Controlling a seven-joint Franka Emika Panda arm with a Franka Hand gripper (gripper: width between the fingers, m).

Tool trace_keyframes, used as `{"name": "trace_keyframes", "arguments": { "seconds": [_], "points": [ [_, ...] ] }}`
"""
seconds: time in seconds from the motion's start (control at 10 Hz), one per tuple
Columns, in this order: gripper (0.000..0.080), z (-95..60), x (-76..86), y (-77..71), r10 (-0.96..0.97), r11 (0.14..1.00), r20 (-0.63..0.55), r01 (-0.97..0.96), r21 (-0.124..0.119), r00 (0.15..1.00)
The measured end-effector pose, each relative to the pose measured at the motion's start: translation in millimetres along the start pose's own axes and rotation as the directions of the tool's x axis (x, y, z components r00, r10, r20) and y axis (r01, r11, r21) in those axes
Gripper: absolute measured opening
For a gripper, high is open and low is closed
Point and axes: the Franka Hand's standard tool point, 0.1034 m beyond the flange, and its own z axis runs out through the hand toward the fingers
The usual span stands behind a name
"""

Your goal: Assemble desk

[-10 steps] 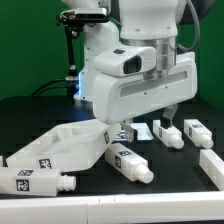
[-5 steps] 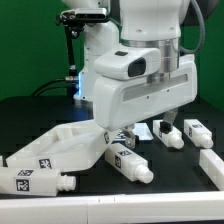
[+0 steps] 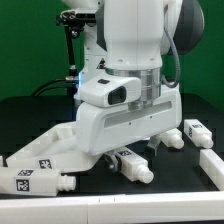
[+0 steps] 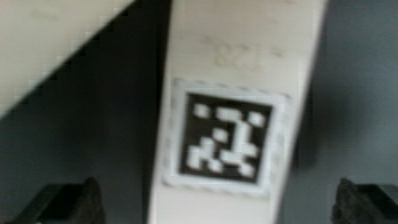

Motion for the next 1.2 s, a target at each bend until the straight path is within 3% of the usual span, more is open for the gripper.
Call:
{"name": "trace_keyframes", "arguments": {
  "seconds": [0.2,0.4,0.6,0.8,0.9,1.0,1.2],
  "points": [
    [0.0623,-0.2,0.7,-0.8,0.004,1.000,0.000,-0.004,0.000,1.000],
    [0.0281,-0.2,0.6,-0.5,0.004,1.000,0.000,-0.004,0.000,1.000],
    [0.0284,-5.1,-6.5,-9.5,0.183,0.983,0.006,-0.183,0.012,0.983],
    [0.0284,-10.3,-26.0,-40.6,0.337,0.941,0.029,-0.337,0.031,0.941],
    [0.0284,-11.4,-27.8,-49.7,0.346,0.937,0.034,-0.347,0.033,0.938],
    [0.0284,-14.7,-25.0,-43.4,0.319,0.947,0.009,-0.319,0.025,0.948],
    [0.0284,-13.0,-26.0,-44.3,0.322,0.946,0.013,-0.322,0.026,0.947]
  ]
}}
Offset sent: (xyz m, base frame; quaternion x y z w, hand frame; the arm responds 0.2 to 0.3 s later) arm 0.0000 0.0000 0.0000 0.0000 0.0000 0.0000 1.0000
